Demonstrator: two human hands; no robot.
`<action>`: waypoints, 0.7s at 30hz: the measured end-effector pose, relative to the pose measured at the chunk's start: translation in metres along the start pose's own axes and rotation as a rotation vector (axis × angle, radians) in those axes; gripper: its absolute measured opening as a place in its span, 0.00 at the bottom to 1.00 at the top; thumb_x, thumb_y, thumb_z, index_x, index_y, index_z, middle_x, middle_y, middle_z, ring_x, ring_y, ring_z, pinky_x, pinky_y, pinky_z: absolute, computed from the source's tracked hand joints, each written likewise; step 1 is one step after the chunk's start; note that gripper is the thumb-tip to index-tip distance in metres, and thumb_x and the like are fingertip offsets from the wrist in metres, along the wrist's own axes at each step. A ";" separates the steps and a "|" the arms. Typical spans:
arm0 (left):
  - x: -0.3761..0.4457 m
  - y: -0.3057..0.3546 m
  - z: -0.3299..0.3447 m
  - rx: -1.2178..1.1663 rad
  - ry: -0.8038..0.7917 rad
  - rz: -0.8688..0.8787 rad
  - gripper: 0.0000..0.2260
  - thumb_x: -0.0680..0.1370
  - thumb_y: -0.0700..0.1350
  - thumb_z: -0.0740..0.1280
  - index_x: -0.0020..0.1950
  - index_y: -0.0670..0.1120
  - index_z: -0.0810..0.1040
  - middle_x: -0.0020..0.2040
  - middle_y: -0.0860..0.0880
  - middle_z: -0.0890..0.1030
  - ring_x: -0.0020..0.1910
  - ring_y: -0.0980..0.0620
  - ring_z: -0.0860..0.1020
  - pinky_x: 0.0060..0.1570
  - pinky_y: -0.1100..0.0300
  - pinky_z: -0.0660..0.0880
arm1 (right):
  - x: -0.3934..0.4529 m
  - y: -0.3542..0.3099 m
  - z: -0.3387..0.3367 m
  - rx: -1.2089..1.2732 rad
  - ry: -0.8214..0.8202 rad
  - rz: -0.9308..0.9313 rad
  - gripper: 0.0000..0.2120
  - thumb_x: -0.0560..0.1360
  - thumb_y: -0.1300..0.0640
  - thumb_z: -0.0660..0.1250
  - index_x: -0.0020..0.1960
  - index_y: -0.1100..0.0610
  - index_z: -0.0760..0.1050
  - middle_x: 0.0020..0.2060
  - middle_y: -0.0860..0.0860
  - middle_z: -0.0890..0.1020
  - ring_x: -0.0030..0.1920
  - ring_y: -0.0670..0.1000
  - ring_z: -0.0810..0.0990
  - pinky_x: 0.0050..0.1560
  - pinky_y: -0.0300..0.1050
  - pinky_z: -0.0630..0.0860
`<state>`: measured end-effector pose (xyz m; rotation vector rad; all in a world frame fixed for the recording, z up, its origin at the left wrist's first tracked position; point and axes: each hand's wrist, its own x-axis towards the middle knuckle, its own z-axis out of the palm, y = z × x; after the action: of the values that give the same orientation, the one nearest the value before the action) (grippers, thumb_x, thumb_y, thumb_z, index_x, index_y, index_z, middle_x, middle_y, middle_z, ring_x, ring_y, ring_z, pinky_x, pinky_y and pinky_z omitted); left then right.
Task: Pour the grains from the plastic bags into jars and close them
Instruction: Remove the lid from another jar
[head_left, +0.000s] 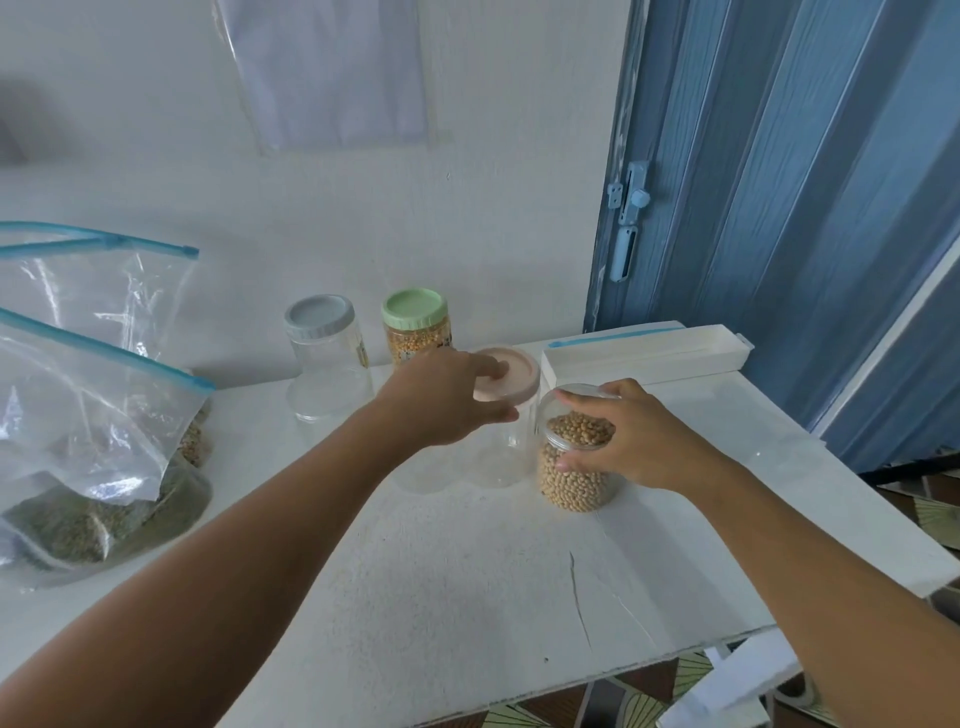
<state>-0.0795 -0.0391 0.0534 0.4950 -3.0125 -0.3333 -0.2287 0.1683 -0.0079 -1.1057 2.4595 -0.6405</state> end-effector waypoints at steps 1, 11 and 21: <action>-0.005 -0.001 -0.001 0.007 -0.005 0.003 0.31 0.76 0.68 0.69 0.76 0.59 0.73 0.71 0.51 0.79 0.68 0.47 0.75 0.68 0.48 0.73 | 0.001 -0.001 0.000 0.001 0.003 0.003 0.43 0.67 0.32 0.77 0.77 0.30 0.61 0.76 0.49 0.61 0.78 0.56 0.61 0.74 0.55 0.66; -0.033 0.001 -0.017 0.080 -0.109 0.044 0.35 0.70 0.70 0.73 0.75 0.62 0.72 0.81 0.46 0.62 0.78 0.39 0.58 0.74 0.41 0.61 | 0.019 -0.015 0.005 0.011 0.033 0.036 0.44 0.66 0.29 0.75 0.78 0.30 0.59 0.80 0.49 0.56 0.80 0.57 0.55 0.75 0.57 0.62; -0.022 -0.006 -0.013 -0.077 -0.079 0.108 0.29 0.70 0.62 0.79 0.67 0.54 0.80 0.60 0.52 0.77 0.58 0.51 0.75 0.56 0.57 0.72 | 0.021 -0.011 0.001 0.006 -0.028 0.008 0.43 0.70 0.32 0.75 0.79 0.29 0.57 0.80 0.46 0.54 0.80 0.55 0.54 0.76 0.56 0.62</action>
<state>-0.0557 -0.0398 0.0639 0.3185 -3.0723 -0.4702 -0.2348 0.1452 -0.0062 -1.0947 2.4358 -0.6254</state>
